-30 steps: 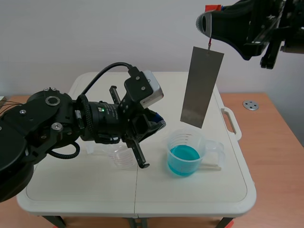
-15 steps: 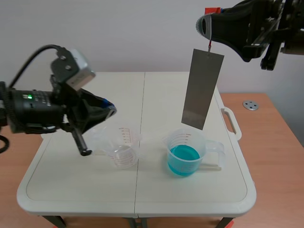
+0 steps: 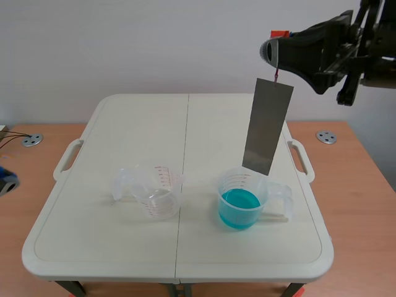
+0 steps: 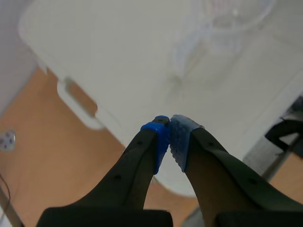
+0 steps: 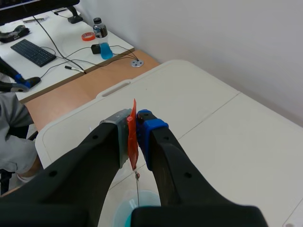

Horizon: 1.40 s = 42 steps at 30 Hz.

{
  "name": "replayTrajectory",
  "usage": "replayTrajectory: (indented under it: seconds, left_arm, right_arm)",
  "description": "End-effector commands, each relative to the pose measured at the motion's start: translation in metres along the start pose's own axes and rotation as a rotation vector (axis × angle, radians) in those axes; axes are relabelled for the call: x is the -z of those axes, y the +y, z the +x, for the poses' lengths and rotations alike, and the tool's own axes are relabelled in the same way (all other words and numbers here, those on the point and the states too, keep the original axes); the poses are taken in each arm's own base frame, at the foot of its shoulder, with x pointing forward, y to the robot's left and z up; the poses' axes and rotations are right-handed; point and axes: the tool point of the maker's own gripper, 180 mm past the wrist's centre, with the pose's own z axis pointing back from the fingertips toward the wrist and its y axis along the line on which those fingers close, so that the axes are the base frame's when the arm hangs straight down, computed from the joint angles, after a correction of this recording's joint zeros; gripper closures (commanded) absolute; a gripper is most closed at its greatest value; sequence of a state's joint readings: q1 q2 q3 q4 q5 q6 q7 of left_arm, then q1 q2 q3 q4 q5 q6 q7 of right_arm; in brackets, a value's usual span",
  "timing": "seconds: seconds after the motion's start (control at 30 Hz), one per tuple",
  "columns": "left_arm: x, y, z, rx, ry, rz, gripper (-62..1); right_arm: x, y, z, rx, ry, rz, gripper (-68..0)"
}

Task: Hold the metal plate by the orange handle, dip it into the blue solution, take it out and point at it, then put the plate back in the beaker on the left.
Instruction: 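Lower the plate into the blue solution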

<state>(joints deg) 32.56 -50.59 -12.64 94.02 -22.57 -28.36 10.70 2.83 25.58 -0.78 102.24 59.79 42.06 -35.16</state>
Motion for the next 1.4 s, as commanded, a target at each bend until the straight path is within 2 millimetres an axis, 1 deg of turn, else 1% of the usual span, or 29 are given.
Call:
replayTrajectory:
  seconds: [0.0,0.1,0.2,0.3,0.47,0.57,0.7,0.77,0.83,0.9,0.93,1.07,1.13,1.37]
  left_arm:
    - [-0.001,-0.011,-0.018,-0.056,0.028,-0.010,-4.7]
    - [-0.009,-0.036,-0.055,-0.119,0.119,-0.058,-4.7]
    - [-0.017,-0.058,-0.083,-0.190,0.182,-0.088,-4.7]
    - [-0.026,-0.078,-0.109,-0.266,0.234,-0.100,-4.7]
    - [-0.031,-0.114,-0.141,-0.399,0.296,-0.117,-4.7]
    - [-0.031,-0.143,-0.153,-0.460,0.323,-0.150,-4.7]
    - [-0.031,-0.186,-0.166,-0.488,0.373,-0.218,-4.7]
    - [-0.030,-0.203,-0.166,-0.491,0.358,-0.242,-4.7]
    - [-0.027,-0.214,-0.162,-0.501,0.315,-0.251,-4.7]
    - [-0.024,-0.219,-0.157,-0.516,0.261,-0.245,-4.7]
    - [-0.023,-0.218,-0.156,-0.511,0.242,-0.224,-4.7]
    - [-0.017,-0.198,-0.162,-0.442,0.217,-0.075,-4.7]
    - [-0.016,-0.190,-0.163,-0.424,0.206,-0.029,-4.7]
    - [-0.017,-0.190,-0.167,-0.425,0.218,-0.021,-4.7]
  right_arm:
    - [0.002,0.004,0.006,-0.019,-0.019,0.023,-1.3]
    - [0.005,0.004,-0.001,-0.014,-0.006,0.025,-1.3]
    - [0.007,0.001,-0.009,-0.002,0.004,0.020,-1.3]
    - [0.009,-0.002,-0.017,0.008,0.013,0.008,-1.3]
    - [0.014,-0.003,-0.030,0.017,0.028,0.008,-1.3]
    - [0.016,-0.003,-0.036,0.021,0.031,0.008,-1.3]
    - [0.018,-0.007,-0.045,0.029,0.033,-0.001,-1.3]
    - [0.019,-0.008,-0.050,0.033,0.039,-0.006,-1.3]
    - [0.019,-0.010,-0.055,0.035,0.043,-0.012,-1.3]
    - [0.021,-0.011,-0.061,0.035,0.045,-0.015,-1.3]
    - [0.021,-0.012,-0.064,0.036,0.047,-0.018,-1.3]
    - [0.025,-0.011,-0.077,0.031,0.070,-0.024,-1.3]
    - [0.026,-0.010,-0.082,0.028,0.071,-0.020,-1.3]
    - [0.027,-0.011,-0.100,0.018,0.103,-0.023,-1.3]
